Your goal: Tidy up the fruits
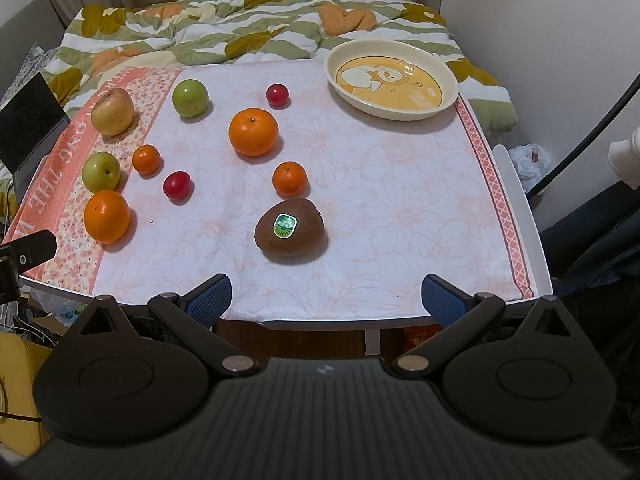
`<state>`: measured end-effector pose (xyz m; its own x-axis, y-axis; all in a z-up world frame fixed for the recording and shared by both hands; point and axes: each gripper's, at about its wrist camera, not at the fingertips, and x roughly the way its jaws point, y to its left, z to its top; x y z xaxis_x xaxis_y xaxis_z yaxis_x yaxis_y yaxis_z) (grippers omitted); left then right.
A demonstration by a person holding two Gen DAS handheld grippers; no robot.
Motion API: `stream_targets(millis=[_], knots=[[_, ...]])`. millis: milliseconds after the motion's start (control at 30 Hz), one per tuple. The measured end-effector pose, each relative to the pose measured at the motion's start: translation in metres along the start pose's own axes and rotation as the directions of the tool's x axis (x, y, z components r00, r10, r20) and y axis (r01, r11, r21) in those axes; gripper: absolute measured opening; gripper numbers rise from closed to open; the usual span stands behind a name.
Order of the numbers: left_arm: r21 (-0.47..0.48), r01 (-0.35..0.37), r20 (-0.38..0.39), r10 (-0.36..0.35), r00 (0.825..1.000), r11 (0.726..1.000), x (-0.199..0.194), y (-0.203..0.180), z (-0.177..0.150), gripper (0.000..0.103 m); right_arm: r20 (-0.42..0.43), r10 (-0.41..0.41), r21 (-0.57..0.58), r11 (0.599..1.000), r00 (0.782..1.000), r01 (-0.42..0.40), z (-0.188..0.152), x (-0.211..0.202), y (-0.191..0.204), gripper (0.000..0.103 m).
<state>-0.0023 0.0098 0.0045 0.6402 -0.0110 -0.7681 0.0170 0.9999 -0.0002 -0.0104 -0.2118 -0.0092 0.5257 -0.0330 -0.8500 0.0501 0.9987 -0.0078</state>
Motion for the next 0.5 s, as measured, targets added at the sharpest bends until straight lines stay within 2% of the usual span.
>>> stream_targets(millis=[333,500], knots=[[0.003,-0.022,0.001,0.022,1.0,1.0,0.001,0.005,0.01,0.103,0.018,0.002,-0.015,1.0,1.0,-0.002,0.007,-0.004,0.001,0.103],[0.017,-0.029,0.015,0.029,0.999,0.999,0.018,0.005,0.013,0.103,0.028,0.019,-0.025,1.0,0.999,-0.018,0.012,0.009,0.0,0.103]])
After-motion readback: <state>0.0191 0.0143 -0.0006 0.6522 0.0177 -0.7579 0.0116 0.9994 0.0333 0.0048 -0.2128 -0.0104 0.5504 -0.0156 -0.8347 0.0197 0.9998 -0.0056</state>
